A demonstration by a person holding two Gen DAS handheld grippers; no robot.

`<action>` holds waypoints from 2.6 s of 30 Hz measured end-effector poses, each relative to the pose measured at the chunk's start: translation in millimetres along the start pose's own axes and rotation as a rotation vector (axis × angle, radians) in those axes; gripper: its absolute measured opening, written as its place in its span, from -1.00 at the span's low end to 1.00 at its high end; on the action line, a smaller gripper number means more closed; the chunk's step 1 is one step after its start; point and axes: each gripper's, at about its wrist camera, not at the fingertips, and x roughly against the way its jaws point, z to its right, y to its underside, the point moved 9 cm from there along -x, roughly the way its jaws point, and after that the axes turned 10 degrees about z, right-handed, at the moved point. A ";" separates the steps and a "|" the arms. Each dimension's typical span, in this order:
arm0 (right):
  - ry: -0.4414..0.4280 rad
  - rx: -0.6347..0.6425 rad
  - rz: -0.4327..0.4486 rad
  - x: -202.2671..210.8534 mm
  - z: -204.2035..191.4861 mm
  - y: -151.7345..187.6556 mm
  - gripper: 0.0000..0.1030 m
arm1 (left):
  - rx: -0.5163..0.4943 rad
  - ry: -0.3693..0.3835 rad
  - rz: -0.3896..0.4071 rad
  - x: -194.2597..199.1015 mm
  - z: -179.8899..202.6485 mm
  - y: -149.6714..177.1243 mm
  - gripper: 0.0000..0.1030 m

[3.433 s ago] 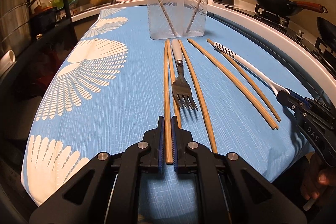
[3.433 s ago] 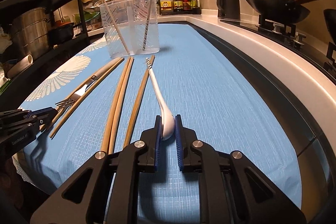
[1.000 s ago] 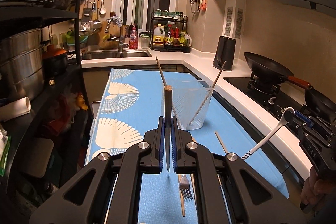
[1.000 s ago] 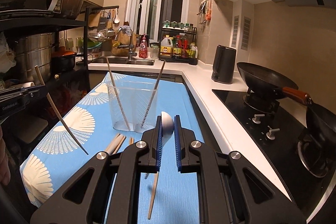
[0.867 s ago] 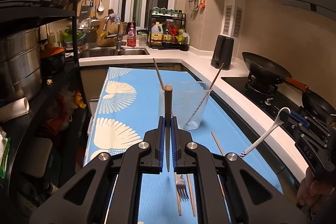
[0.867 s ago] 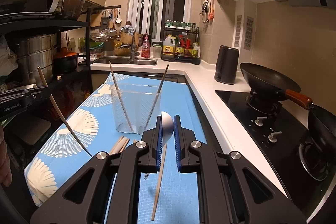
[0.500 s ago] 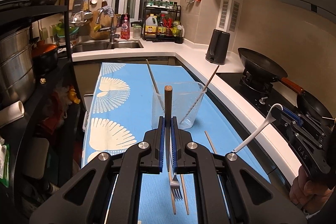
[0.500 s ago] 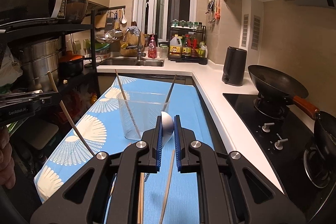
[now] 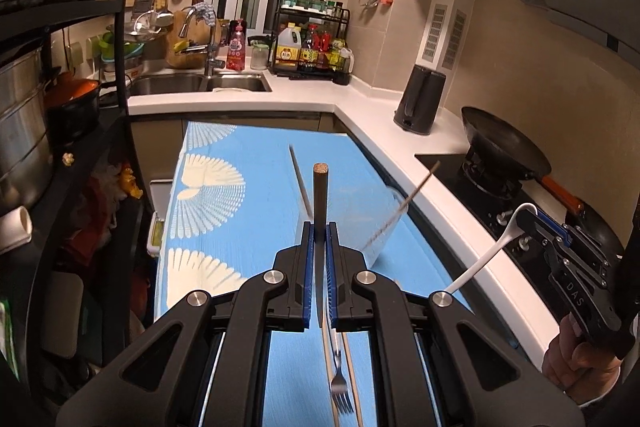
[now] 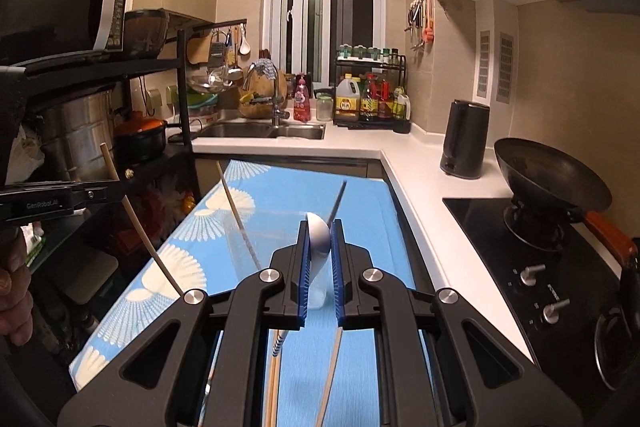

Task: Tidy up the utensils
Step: 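Lower the spoon and chopstick into the container and open both tools, then grasp a wooden chopstick with the left tool while the right tool grasps another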

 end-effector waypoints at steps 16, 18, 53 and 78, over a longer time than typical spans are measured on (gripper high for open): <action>0.063 0.094 0.190 -92.3 -13.5 -87.6 -0.82 | -0.037 0.034 0.125 -68.9 28.9 -91.0 -0.88; 0.072 0.107 0.188 -109.1 -15.6 -71.5 -0.82 | -0.044 0.033 0.090 -88.1 28.0 -76.8 -0.88; 0.080 0.166 0.089 -110.6 -25.6 10.5 -0.35 | -0.106 -0.030 0.073 -94.0 18.2 -19.3 0.12; 0.090 -0.016 0.043 51.0 -0.2 85.7 -0.52 | 0.017 -0.038 0.001 5.8 -1.4 147.0 -0.71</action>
